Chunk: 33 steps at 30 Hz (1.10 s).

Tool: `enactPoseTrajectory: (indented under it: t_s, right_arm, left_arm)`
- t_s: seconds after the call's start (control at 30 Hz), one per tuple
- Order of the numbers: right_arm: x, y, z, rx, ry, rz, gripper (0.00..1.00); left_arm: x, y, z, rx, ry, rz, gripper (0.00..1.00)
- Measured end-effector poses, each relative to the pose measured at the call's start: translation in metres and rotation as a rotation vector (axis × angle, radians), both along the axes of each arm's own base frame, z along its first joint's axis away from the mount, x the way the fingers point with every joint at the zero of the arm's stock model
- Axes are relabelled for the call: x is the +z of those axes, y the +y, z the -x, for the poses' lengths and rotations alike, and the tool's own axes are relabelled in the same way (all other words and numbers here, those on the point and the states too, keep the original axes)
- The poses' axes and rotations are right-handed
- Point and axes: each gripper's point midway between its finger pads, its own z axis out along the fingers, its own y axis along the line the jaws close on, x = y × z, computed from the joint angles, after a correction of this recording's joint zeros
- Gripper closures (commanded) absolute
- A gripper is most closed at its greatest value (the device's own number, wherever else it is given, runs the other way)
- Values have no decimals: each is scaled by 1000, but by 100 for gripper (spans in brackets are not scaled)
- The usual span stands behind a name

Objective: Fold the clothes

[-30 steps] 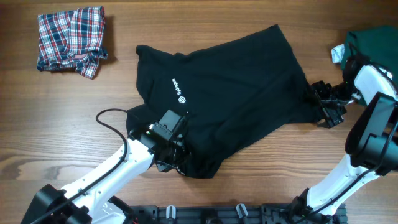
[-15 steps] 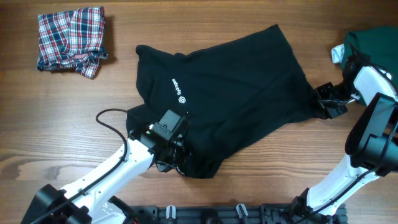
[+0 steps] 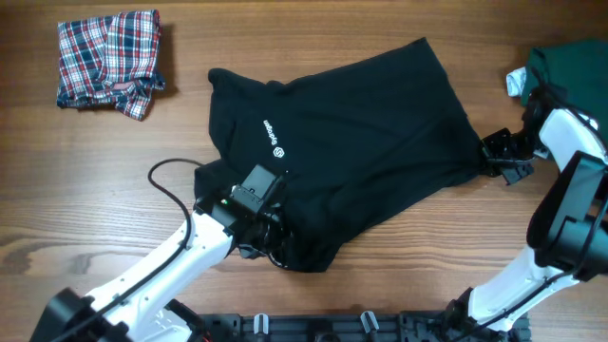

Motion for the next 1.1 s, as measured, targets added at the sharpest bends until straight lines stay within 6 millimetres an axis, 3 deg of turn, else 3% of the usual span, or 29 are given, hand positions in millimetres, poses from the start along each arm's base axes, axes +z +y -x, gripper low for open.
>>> enactPoseTrajectory:
  t_s: [0.13, 0.23, 0.4, 0.57, 0.67, 0.83, 1.1]
  right_arm:
    - [50, -6, -14, 46, -156, 70, 96]
    - [91, -8, -19, 79, -272, 126, 96]
    - [132, -8, -19, 109, -384, 183, 96]
    - [178, -6, -13, 122, -506, 245, 96]
    - [211, -2, -5, 128, -596, 291, 96]
    - [261, 7, 17, 143, -730, 365, 96]
    - [306, 26, 64, 204, -802, 434, 96]
  left_arm:
    - [34, -16, -13, -52, -106, 74, 96]
    - [48, -19, -15, -68, -149, 104, 96]
    - [74, -22, -21, -121, -239, 132, 96]
    - [130, -21, -36, -187, -365, 109, 96]
    - [163, -18, -41, -211, -432, 94, 96]
    - [194, -2, -40, -215, -495, 25, 96]
    - [269, 24, -12, -219, -706, 7, 96]
